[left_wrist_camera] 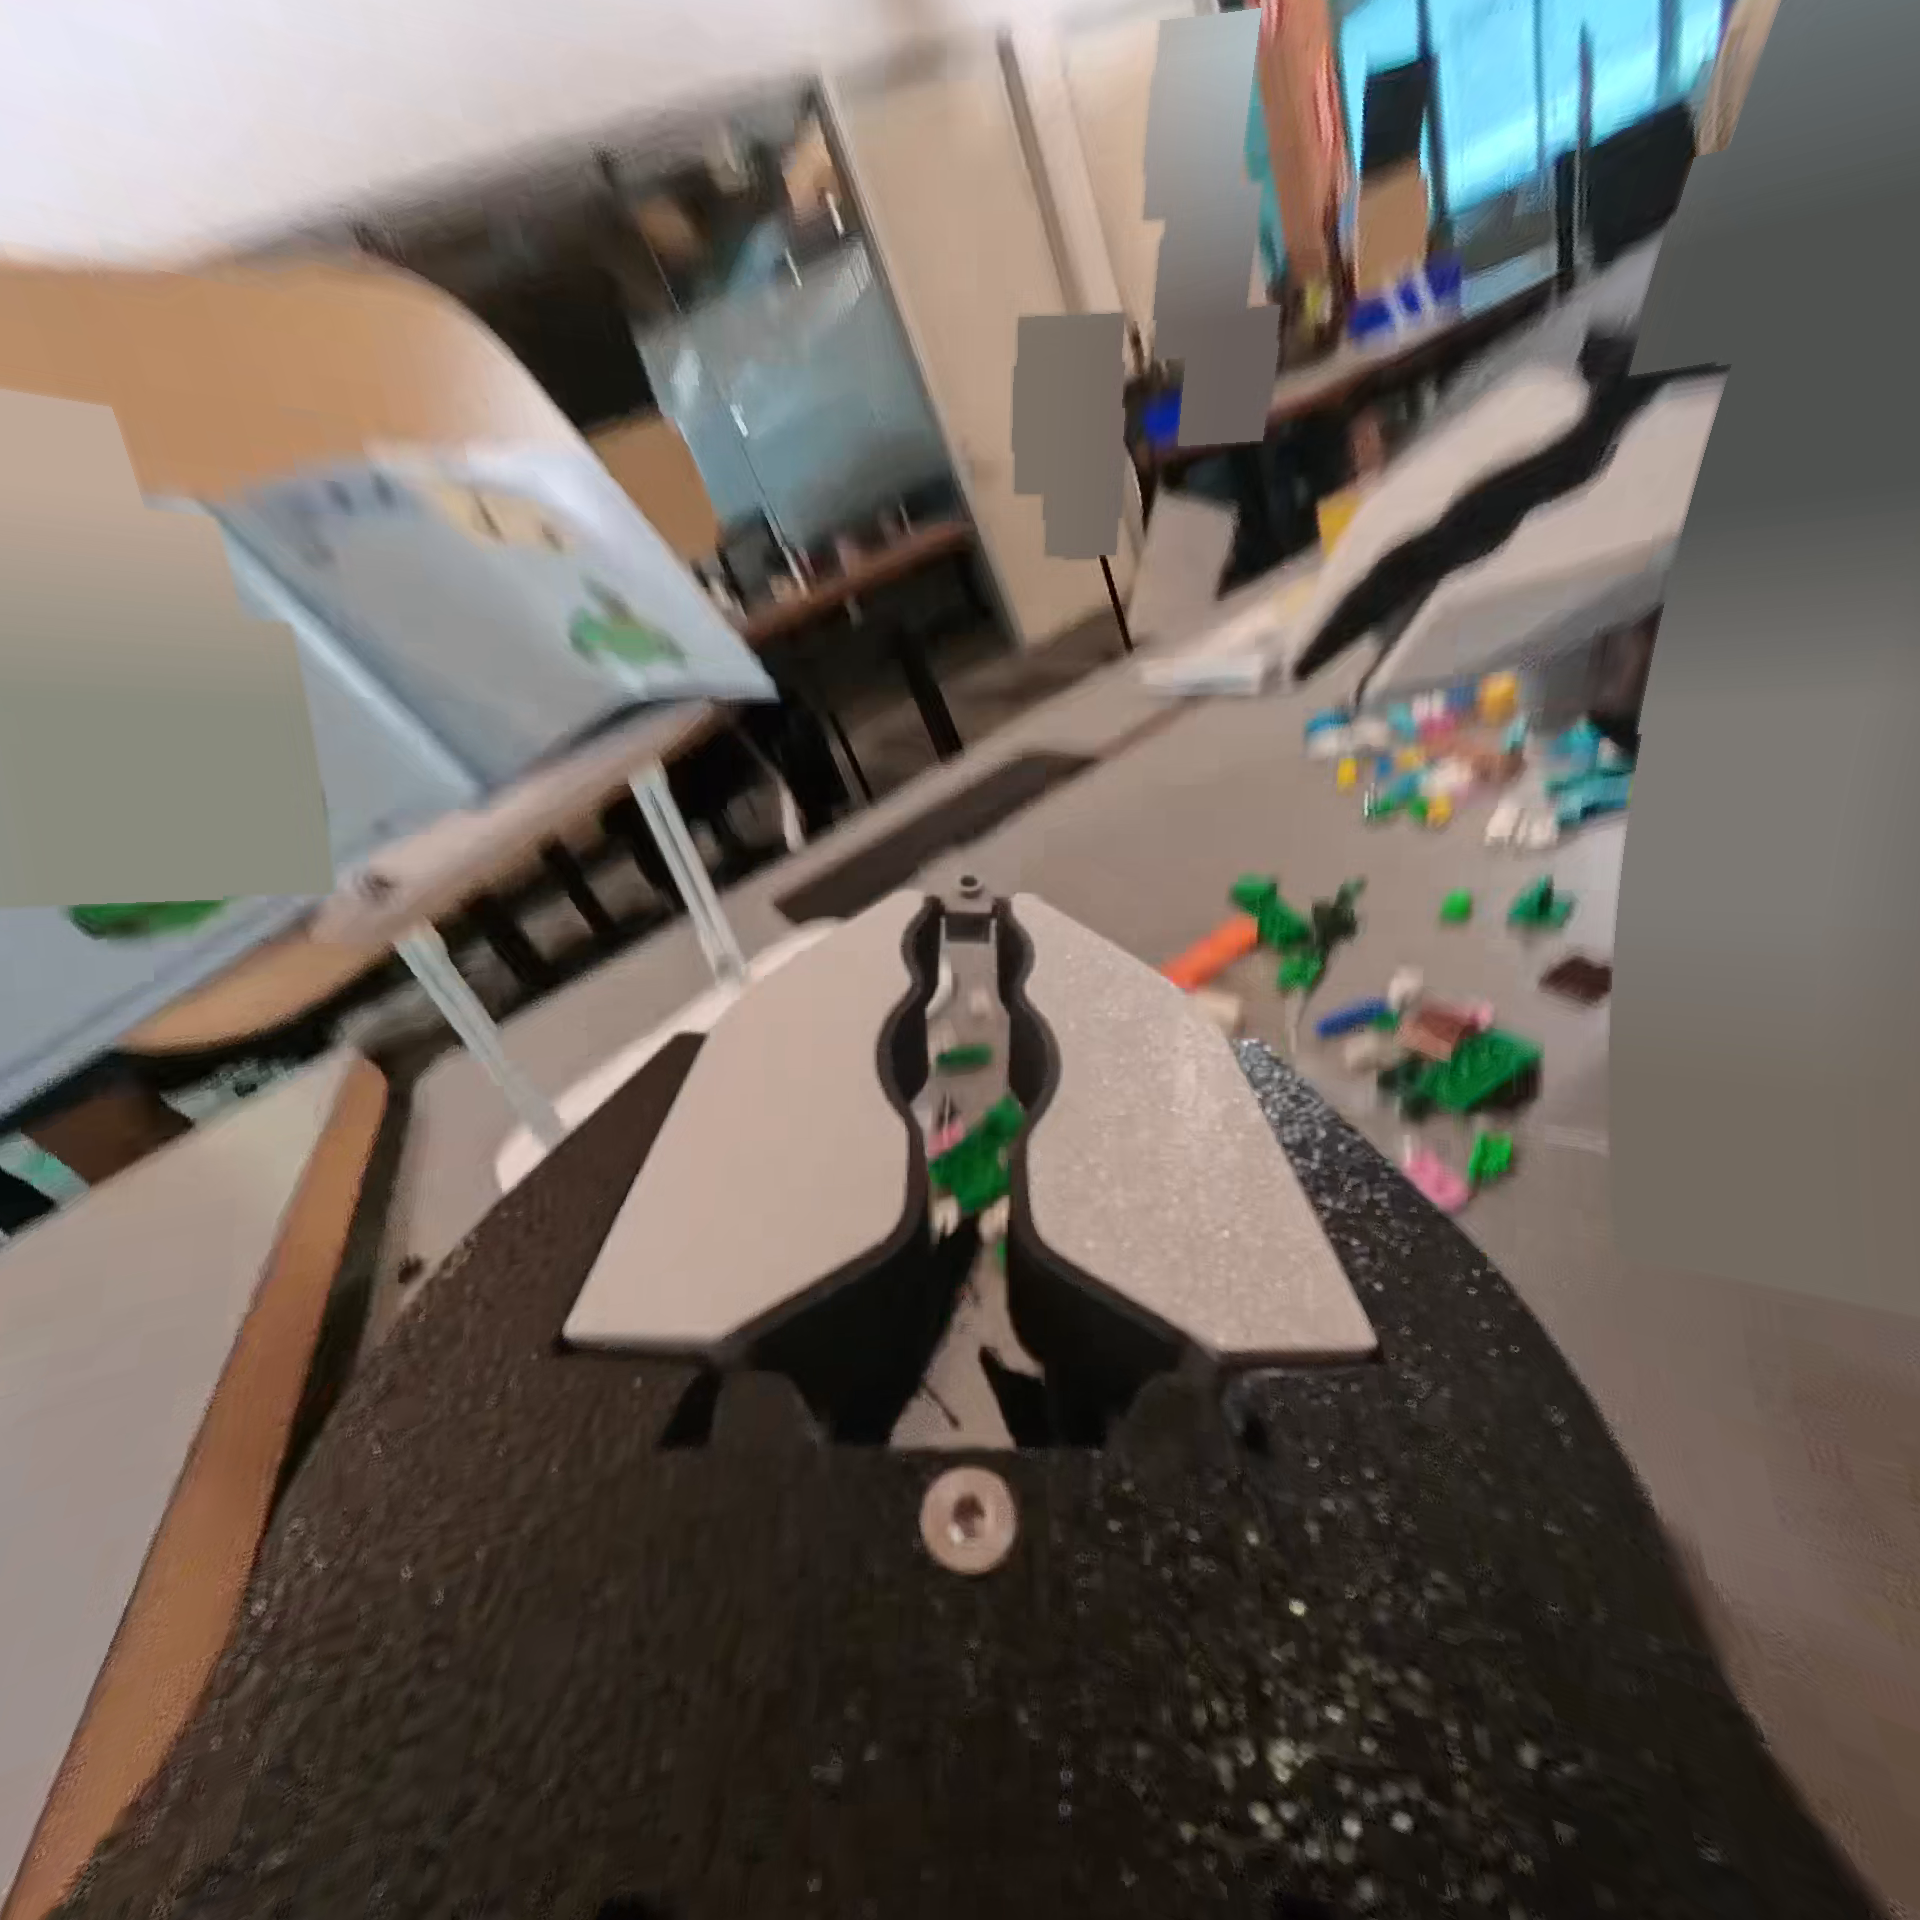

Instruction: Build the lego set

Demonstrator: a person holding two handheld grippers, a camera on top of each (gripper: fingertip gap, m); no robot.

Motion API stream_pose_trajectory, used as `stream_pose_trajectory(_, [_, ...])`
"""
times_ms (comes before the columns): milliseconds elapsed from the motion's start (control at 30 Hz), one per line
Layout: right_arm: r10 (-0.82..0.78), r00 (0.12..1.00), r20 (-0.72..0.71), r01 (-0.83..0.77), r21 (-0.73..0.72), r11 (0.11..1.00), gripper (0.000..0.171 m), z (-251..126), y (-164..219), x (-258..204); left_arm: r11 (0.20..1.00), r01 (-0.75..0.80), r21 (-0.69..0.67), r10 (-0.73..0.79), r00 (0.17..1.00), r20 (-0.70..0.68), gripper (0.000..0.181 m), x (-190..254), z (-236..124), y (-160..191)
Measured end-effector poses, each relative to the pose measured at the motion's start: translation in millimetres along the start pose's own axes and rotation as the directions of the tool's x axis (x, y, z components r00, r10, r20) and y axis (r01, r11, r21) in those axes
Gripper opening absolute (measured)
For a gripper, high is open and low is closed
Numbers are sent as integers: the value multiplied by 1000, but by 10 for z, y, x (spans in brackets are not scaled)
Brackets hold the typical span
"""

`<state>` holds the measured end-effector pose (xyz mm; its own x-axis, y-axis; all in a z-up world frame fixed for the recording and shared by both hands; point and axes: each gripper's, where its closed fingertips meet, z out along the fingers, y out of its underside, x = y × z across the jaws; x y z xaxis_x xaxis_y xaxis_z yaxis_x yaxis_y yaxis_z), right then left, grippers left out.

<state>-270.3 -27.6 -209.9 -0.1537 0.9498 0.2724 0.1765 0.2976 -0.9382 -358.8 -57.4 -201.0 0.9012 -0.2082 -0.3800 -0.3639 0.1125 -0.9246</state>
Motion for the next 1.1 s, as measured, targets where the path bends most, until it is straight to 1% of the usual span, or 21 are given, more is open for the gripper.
stream_pose_trajectory(33, [13, 1000, 14, -13, -13, 1000, 17, 37, 3, -3, 995, 6, -96, -9, 999, -38, 9, -31, 39, 173])
stream_pose_trajectory(100, [40, 999, 27, -39, -36, 999, 17, 75, 24, -22, 959, 13, -282, -46, 993, -112, 10, -80, 105, 519])
stream_pose_trajectory(200, [51, 998, 37, -48, -76, 996, 16, 49, 111, -124, 897, 30, -441, -138, 967, -215, 10, -50, 175, 867])
stream_pose_trajectory(267, [31, 999, 27, -28, -104, 994, 15, -16, 196, -197, 862, 5, -507, -157, 953, -259, 10, -17, 205, 1032])
stream_pose_trajectory(367, [10, 1000, 13, -8, -157, 988, 15, -152, 361, -300, 840, -37, -541, -154, 940, -305, 10, 15, 236, 1188])
stream_pose_trajectory(467, [7, 1000, -11, -9, -189, 982, 14, -301, 501, -360, 814, -25, -580, -214, 916, -339, 10, 40, 232, 1316])
stream_pose_trajectory(700, [94, 994, -55, -101, -141, 985, 12, -523, 581, -362, 772, -77, -631, -233, 889, -394, 10, -13, 179, 1491])
stream_pose_trajectory(933, [148, 987, -69, -154, -90, 984, 11, -589, 593, -312, 782, -4, -623, -301, 874, -383, 10, -8, 182, 1486])
stream_pose_trajectory(1100, [162, 984, -75, -168, -70, 983, 10, -625, 595, -280, 800, -20, -600, -272, 879, -392, 12, -17, 159, 1503])
